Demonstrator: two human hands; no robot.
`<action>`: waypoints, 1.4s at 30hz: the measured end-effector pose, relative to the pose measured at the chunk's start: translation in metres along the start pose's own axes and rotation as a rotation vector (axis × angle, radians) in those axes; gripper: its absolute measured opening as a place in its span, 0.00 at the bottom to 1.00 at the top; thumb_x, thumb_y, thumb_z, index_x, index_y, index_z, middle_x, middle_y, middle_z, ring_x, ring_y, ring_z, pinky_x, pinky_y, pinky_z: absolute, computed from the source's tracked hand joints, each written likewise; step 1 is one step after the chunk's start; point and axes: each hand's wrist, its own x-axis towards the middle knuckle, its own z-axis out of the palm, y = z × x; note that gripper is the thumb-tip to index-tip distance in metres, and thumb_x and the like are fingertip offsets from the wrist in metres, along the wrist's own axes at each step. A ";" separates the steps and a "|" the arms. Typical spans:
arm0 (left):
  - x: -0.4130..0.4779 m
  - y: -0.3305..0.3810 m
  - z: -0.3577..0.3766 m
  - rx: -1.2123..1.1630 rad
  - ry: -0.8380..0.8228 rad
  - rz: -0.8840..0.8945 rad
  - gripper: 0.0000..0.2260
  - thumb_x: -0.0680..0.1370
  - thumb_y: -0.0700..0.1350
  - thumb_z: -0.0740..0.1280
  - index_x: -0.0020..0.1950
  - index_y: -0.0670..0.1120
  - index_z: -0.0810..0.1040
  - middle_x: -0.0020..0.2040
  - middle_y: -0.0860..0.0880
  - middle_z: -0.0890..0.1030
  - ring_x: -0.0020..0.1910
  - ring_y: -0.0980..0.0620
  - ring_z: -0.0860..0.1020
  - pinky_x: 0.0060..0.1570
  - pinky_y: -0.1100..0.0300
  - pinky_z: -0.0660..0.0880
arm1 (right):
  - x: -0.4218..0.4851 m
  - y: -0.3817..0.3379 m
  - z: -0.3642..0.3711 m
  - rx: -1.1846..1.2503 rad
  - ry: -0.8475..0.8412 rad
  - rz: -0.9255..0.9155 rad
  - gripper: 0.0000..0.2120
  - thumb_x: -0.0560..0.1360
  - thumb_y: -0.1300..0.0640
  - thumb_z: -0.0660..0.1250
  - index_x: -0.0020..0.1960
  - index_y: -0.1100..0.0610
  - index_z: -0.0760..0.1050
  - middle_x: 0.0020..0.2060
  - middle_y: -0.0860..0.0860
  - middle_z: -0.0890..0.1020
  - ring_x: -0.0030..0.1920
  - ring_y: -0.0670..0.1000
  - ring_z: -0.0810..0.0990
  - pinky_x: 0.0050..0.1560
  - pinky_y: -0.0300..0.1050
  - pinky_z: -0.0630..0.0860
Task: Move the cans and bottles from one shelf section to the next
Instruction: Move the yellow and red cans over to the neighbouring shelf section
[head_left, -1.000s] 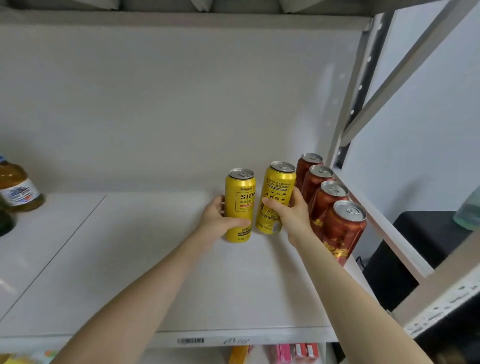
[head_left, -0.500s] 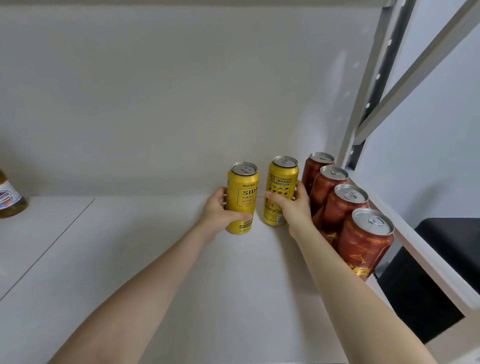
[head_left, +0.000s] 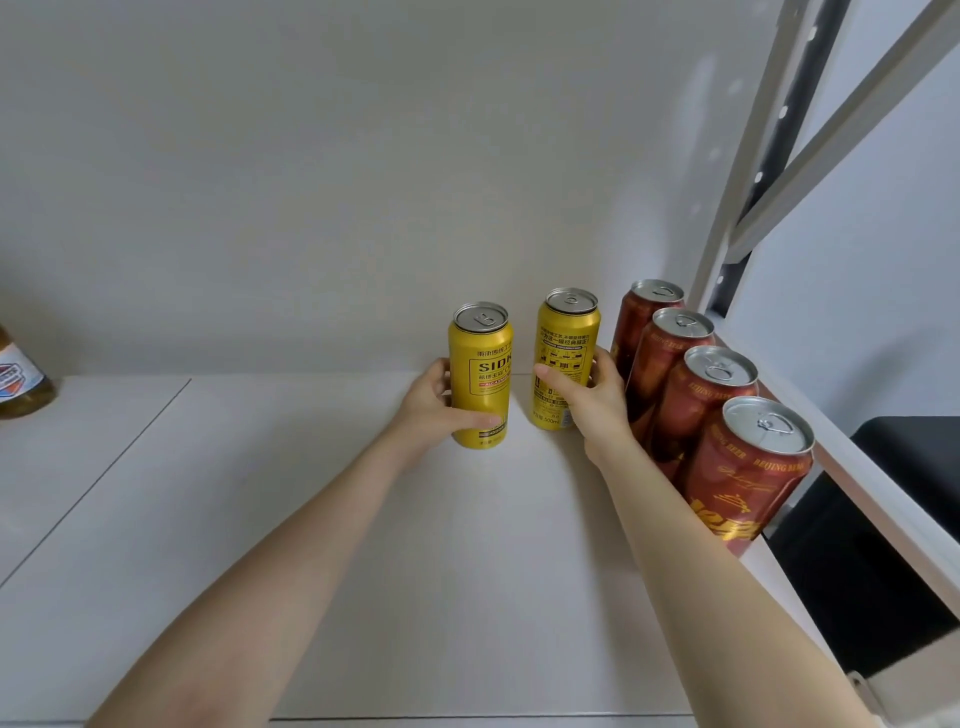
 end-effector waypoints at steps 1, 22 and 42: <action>-0.001 -0.002 -0.002 0.020 -0.024 -0.004 0.35 0.63 0.32 0.81 0.65 0.48 0.73 0.61 0.47 0.81 0.58 0.48 0.82 0.56 0.50 0.80 | -0.003 0.000 0.000 -0.003 0.008 0.012 0.33 0.69 0.57 0.79 0.71 0.55 0.69 0.61 0.52 0.80 0.55 0.46 0.80 0.53 0.43 0.77; -0.069 -0.019 0.030 0.080 -0.148 -0.017 0.36 0.59 0.32 0.83 0.65 0.42 0.75 0.59 0.44 0.83 0.57 0.45 0.82 0.59 0.48 0.79 | -0.122 -0.004 -0.023 -0.151 -0.143 -0.074 0.30 0.68 0.58 0.80 0.66 0.50 0.72 0.58 0.46 0.79 0.58 0.45 0.78 0.55 0.39 0.75; -0.069 -0.001 0.078 0.030 -0.152 -0.021 0.30 0.63 0.24 0.77 0.63 0.32 0.72 0.59 0.35 0.81 0.53 0.41 0.82 0.57 0.49 0.79 | -0.113 -0.010 -0.044 -0.036 -0.122 -0.133 0.23 0.76 0.58 0.73 0.68 0.50 0.71 0.57 0.45 0.82 0.59 0.42 0.80 0.53 0.34 0.77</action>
